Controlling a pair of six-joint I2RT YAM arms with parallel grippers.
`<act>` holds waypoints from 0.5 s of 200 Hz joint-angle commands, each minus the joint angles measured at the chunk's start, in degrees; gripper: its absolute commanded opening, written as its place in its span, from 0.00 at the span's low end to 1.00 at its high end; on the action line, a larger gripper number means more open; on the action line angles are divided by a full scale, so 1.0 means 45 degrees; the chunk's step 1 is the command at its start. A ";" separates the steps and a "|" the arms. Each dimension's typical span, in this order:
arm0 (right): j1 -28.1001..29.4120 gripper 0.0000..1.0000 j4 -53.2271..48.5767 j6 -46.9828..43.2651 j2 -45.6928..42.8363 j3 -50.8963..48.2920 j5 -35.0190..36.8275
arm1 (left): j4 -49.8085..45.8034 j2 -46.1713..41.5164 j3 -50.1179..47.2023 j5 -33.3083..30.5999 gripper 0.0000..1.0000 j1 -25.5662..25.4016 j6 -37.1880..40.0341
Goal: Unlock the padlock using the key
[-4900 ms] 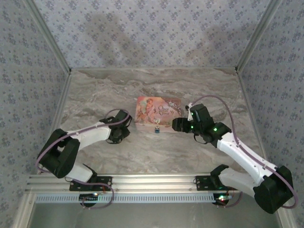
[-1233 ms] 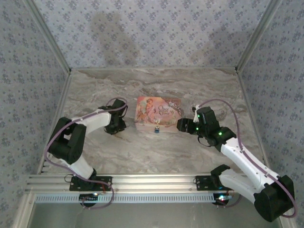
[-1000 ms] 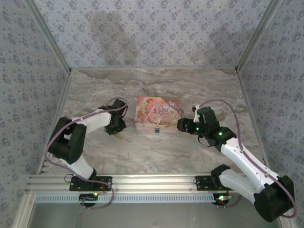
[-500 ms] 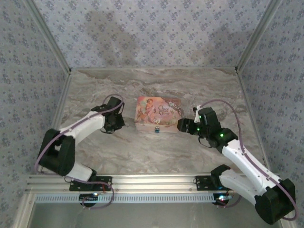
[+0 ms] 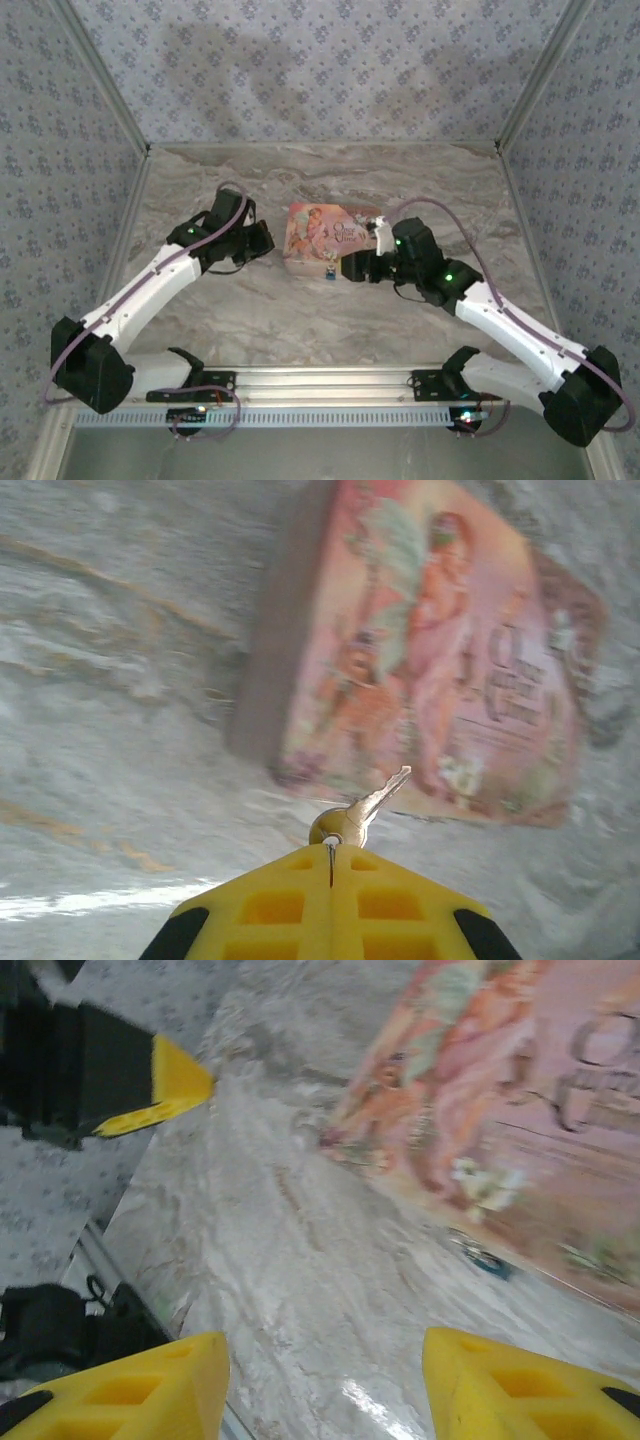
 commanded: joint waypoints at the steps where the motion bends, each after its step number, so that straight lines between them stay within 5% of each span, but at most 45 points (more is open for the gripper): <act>1: 0.0674 0.55 0.0978 -0.0746 0.0381 0.0441 -0.0096 | 0.0498 -0.0266 0.0641 0.0956 0.00 -0.0494 -0.0881; 100: 0.0947 0.43 0.3877 -0.0520 0.0854 0.0018 0.0857 | 0.2133 -0.0109 0.1661 0.1759 0.00 -0.2428 -0.2257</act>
